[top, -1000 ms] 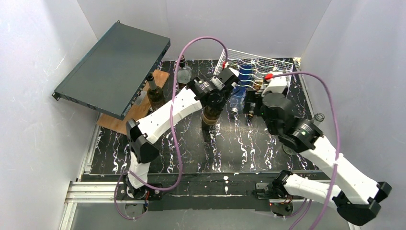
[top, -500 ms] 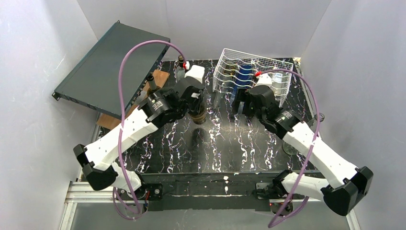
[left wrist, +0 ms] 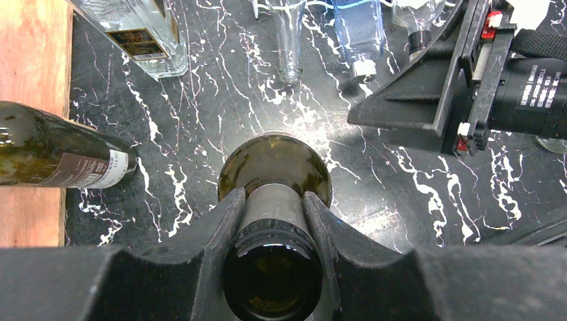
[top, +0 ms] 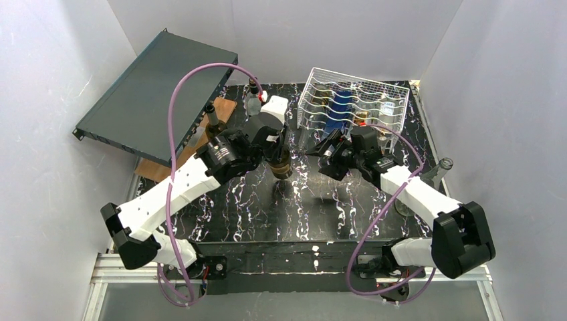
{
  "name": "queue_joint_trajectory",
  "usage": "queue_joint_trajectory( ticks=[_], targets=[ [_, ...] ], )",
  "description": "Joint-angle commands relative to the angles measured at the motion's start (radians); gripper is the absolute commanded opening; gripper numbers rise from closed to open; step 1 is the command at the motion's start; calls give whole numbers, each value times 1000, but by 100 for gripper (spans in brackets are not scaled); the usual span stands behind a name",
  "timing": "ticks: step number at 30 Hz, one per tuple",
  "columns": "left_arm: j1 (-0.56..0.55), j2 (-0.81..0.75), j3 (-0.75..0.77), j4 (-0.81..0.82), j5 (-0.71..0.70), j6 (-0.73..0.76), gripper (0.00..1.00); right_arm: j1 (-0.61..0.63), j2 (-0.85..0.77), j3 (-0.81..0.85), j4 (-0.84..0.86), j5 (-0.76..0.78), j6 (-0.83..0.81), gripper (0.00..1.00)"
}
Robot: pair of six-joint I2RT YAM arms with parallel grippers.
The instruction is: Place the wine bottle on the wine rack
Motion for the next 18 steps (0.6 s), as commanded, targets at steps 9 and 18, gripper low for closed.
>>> queue_joint_trajectory(
  ticks=[9,18],
  targets=[
    [1,-73,-47,154,7,19,0,67,71,-125,362,-46,577,98],
    [1,-129,-208,179,68,-37,0,112,115,-119,342,-29,587,98]
  ],
)
